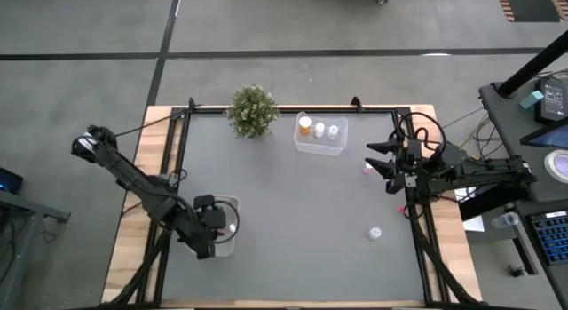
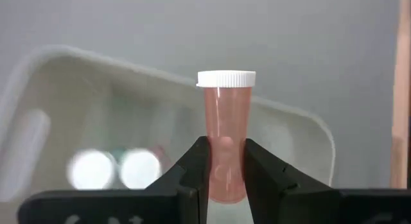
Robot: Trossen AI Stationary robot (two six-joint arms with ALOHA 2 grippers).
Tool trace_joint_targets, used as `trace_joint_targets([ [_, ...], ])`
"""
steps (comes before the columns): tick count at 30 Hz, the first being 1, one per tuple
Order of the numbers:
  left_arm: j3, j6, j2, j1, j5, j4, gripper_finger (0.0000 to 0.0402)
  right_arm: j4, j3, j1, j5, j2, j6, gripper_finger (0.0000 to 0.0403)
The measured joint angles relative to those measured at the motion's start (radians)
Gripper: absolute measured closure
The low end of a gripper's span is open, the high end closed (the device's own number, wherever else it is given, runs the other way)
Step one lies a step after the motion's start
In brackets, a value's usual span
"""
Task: Pick and place medicine bottles into bin by pill shape (circle, oval)
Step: Put the pink tablet bottle into the gray bin
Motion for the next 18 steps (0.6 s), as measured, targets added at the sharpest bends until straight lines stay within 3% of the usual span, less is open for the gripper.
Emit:
trace_joint_targets([
  [4,-0.002,0.078,-0.072,0.0,-0.109,0.003,0.0348,0.061,-0.001,0.0,0.0,0.076,-0.004,0.0197],
  [9,-0.028,0.287,-0.148,0.0,-0.336,0.126,0.0348,0.242,-0.001,0.0,-0.008,0.23,-0.042,0.0197],
  [13,-0.094,0.546,-0.188,0.012,-0.452,0.372,0.0348,0.476,-0.001,0.0,-0.086,0.387,-0.071,0.0197],
  [18,-0.241,0.853,-0.216,0.061,-0.477,0.821,0.0348,0.682,0.034,0.0,-0.189,0.607,-0.096,0.0197],
])
